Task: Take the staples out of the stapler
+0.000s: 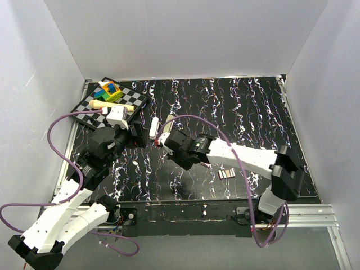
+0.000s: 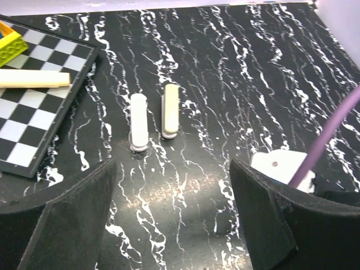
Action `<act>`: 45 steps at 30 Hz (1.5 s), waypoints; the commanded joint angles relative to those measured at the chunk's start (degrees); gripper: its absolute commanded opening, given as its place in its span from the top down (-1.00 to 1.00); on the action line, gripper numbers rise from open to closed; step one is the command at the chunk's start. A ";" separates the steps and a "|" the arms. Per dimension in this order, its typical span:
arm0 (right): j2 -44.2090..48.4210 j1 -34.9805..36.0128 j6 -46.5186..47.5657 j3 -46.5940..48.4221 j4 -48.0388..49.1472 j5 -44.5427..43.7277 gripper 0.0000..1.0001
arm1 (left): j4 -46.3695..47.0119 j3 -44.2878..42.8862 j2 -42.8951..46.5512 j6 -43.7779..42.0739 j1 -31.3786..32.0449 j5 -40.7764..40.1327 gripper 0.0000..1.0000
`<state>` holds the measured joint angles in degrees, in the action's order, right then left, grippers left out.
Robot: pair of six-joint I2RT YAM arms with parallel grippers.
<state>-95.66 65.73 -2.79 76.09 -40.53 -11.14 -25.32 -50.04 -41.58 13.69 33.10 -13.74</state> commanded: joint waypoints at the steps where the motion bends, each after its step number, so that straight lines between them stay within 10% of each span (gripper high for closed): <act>1: 7.84 0.18 -0.73 -2.88 -2.35 -0.29 0.68 | -1.75 -1.02 1.33 0.90 -0.32 7.92 -0.60; 17: 27.01 0.01 -3.36 -7.80 -6.13 5.95 0.67 | -4.74 -1.99 -0.07 2.22 -0.32 36.14 -0.61; 45: 28.51 -25.47 -21.73 -28.01 -3.42 1.21 0.74 | -2.28 2.40 -6.76 -3.76 -0.32 30.17 -0.63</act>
<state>-65.47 42.57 -22.59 49.65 -48.58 -9.26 -29.12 -49.47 -49.30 10.68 33.10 18.41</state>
